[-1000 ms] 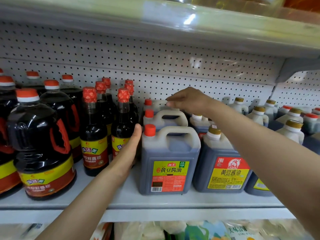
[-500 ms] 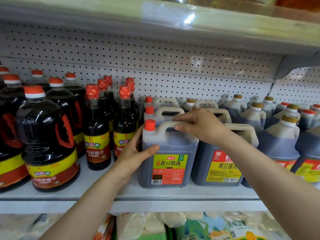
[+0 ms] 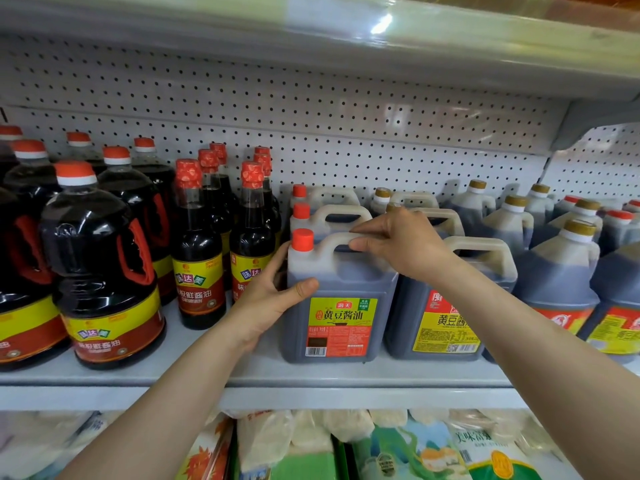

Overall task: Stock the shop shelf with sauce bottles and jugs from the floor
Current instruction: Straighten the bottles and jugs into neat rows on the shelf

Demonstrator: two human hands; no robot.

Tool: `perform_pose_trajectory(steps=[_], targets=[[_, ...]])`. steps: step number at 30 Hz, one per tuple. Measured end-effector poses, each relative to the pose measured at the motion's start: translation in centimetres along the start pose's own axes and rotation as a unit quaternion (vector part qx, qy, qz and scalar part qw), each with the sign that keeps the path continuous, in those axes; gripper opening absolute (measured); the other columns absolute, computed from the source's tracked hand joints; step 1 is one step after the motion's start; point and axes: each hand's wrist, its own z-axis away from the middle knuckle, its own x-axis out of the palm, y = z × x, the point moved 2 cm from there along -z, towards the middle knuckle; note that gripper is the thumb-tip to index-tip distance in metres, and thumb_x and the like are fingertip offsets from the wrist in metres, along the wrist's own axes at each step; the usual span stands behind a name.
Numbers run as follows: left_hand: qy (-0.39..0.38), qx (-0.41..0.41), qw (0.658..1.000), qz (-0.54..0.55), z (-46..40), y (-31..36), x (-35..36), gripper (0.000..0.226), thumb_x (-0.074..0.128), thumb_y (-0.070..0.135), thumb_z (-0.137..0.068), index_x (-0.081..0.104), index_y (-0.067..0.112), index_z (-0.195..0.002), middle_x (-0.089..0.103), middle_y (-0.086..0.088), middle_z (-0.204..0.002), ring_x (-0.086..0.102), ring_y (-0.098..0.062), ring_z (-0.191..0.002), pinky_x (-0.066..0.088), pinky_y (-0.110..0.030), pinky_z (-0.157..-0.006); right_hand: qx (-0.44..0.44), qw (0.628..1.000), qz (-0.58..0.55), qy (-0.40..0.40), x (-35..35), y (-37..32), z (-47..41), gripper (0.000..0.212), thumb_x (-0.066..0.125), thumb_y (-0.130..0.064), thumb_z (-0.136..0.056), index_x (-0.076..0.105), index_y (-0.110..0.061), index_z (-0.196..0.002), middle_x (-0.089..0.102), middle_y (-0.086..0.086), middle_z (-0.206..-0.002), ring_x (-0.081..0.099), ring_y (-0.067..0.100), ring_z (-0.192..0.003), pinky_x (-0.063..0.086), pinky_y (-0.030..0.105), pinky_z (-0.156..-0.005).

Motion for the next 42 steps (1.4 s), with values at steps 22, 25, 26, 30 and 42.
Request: perform_pose_trajectory(steps=[22,25,26,30,42], targets=[[-0.002,-0.021,1.000,-0.002,-0.1,0.5,0.1,0.082,0.077,0.033,-0.069,0.041,0.051,-0.140,0.066,0.018,-0.126,0.061,0.001,-0.116,0.054,-0.024,-0.087,0.010,1.000,0.005,-0.004,-0.3,-0.2,0.0,0.021,0.074,-0.042,-0.087,0.078,-0.037,-0.106,0.077,-0.005,-0.100,0.065,0.014,-0.101,0.052,0.036,-0.090],[0.004,-0.016,1.000,-0.003,0.1,0.3,0.4,0.076,0.076,0.033,-0.068,0.043,0.055,-0.133,0.068,0.020,-0.122,0.062,0.002,-0.114,0.054,-0.025,-0.087,0.011,1.000,0.003,-0.003,-0.4,-0.1,0.0,0.024,0.074,-0.043,-0.086,0.077,-0.035,-0.108,0.076,-0.006,-0.107,0.065,0.014,-0.107,0.051,0.035,-0.093],[0.005,-0.015,1.000,-0.003,0.2,0.3,0.4,0.078,0.076,0.033,-0.068,0.042,0.054,-0.136,0.067,0.020,-0.123,0.062,0.001,-0.114,0.054,-0.024,-0.085,0.011,1.000,-0.001,0.000,-0.3,0.0,0.1,0.024,0.074,-0.042,-0.086,0.077,-0.035,-0.108,0.076,-0.006,-0.109,0.065,0.014,-0.108,0.051,0.036,-0.094],[-0.004,-0.019,1.000,-0.004,0.0,0.5,0.0,0.085,0.073,0.031,-0.072,0.036,0.047,-0.147,0.063,0.018,-0.132,0.059,0.004,-0.117,0.051,-0.018,-0.078,0.008,1.000,0.017,0.014,0.2,-0.1,0.1,0.024,0.072,-0.045,-0.086,0.077,-0.037,-0.108,0.076,-0.003,-0.108,0.064,0.021,-0.107,0.051,0.036,-0.092],[-0.014,-0.055,0.998,-0.015,-0.1,0.4,-0.4,0.116,0.089,0.072,-0.027,0.044,0.062,-0.133,0.066,0.023,-0.123,0.060,-0.003,-0.117,0.051,-0.043,-0.091,-0.026,0.998,-0.054,0.029,-2.9,-0.3,1.7,0.028,0.069,-0.038,-0.091,0.079,-0.014,-0.102,0.076,0.010,-0.098,0.068,0.021,-0.099,0.050,0.038,-0.089]])
